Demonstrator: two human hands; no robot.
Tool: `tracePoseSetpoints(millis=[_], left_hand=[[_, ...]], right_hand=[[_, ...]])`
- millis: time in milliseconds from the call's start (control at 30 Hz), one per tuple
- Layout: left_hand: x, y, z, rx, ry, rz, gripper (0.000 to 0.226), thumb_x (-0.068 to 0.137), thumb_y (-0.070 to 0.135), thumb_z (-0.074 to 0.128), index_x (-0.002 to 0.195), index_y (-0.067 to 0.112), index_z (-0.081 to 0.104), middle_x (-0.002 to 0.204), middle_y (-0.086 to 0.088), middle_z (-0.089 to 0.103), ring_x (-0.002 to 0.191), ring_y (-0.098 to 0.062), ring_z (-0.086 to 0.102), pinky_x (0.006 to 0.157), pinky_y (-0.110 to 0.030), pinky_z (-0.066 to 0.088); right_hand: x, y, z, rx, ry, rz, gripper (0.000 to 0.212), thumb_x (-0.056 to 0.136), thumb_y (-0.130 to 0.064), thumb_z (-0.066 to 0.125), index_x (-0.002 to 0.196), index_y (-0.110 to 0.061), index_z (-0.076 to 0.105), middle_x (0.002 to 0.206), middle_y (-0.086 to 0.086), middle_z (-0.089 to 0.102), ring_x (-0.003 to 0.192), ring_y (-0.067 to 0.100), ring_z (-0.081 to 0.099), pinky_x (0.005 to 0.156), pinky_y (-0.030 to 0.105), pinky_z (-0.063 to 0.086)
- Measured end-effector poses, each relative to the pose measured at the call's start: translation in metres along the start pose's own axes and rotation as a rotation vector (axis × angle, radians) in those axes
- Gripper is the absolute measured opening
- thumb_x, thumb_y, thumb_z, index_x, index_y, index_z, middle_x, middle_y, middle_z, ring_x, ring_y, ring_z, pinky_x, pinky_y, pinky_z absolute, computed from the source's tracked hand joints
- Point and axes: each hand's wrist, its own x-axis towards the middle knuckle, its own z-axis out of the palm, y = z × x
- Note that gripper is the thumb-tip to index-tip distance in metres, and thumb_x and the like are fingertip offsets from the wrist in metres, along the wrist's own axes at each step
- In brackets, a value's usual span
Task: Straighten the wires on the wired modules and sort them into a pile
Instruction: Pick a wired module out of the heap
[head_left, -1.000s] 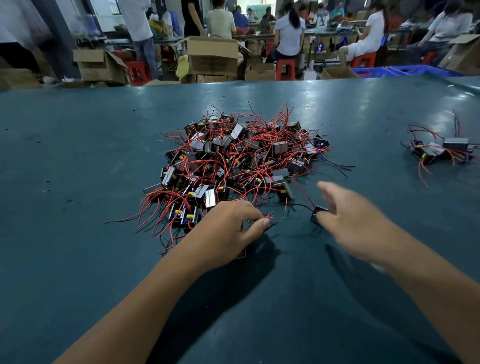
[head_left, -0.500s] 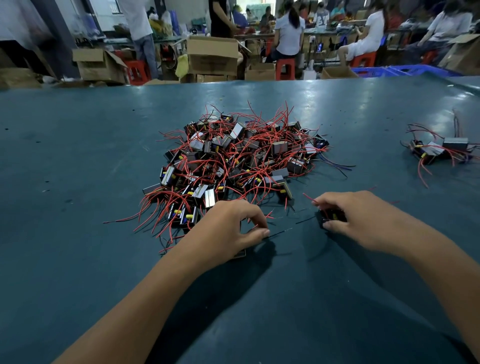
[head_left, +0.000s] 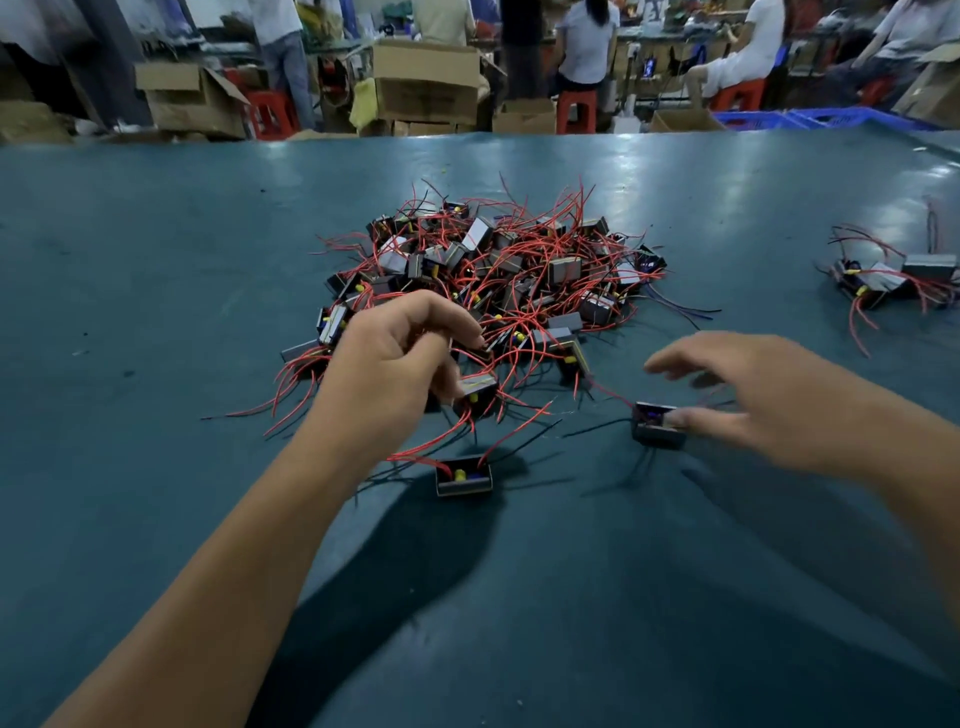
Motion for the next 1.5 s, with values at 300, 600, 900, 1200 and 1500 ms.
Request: tracePoseSetpoints(millis=[300,600,900,1200,1500], left_hand=[[-0.005,-0.005,0.004,0.338,-0.405,0.045,0.011,0.091,0.017,0.068,0.096,0.025,0.074,0.080,0.017,0.070,0.066,0.000,0.059,0.061,-0.011,0.042],[-0.008,-0.007,0.012,0.431,-0.504,0.006,0.013,0.092,0.018,0.070,0.104,0.021,0.074,0.078,0.019,0.063,0.062,0.007,0.053,0.057,-0.007,0.036],[-0.003,-0.005,0.006,0.252,-0.494,-0.139,0.008,0.095,0.015,0.067,0.087,0.018,0.067,0.074,0.000,0.072,0.063,-0.013,0.068,0.063,-0.026,0.054],[-0.002,-0.004,-0.002,0.193,-0.554,-0.120,0.005,0.091,0.026,0.073,0.086,0.026,0.071,0.062,0.003,0.058,0.058,-0.011,0.048,0.056,-0.025,0.040],[-0.006,0.008,0.001,0.007,-0.337,-0.039,0.018,0.095,-0.001,0.058,0.093,0.014,0.068,0.065,0.000,0.062,0.051,-0.017,0.051,0.050,-0.028,0.042]], right_hand=[[-0.017,-0.067,0.019,0.449,-0.363,-0.223,0.041,0.093,-0.055,0.055,0.132,-0.041,0.057,0.116,-0.023,0.068,0.104,0.002,0.067,0.088,0.028,0.055],[-0.006,-0.061,0.035,0.445,-0.251,-0.116,0.050,0.093,-0.041,0.062,0.141,-0.041,0.047,0.128,-0.030,0.061,0.117,-0.013,0.055,0.104,0.019,0.044],[-0.004,-0.065,0.041,0.487,-0.163,-0.085,0.032,0.096,-0.031,0.063,0.126,-0.040,0.057,0.120,-0.025,0.066,0.110,-0.010,0.060,0.097,0.019,0.049],[-0.001,-0.069,0.055,0.441,-0.109,-0.086,0.029,0.095,-0.033,0.062,0.123,-0.039,0.060,0.112,-0.025,0.069,0.104,-0.009,0.063,0.093,0.026,0.052],[0.005,-0.084,0.074,0.975,-0.043,0.162,0.005,0.097,-0.010,0.060,0.094,-0.008,0.063,0.082,0.009,0.074,0.073,0.024,0.074,0.054,0.029,0.054]])
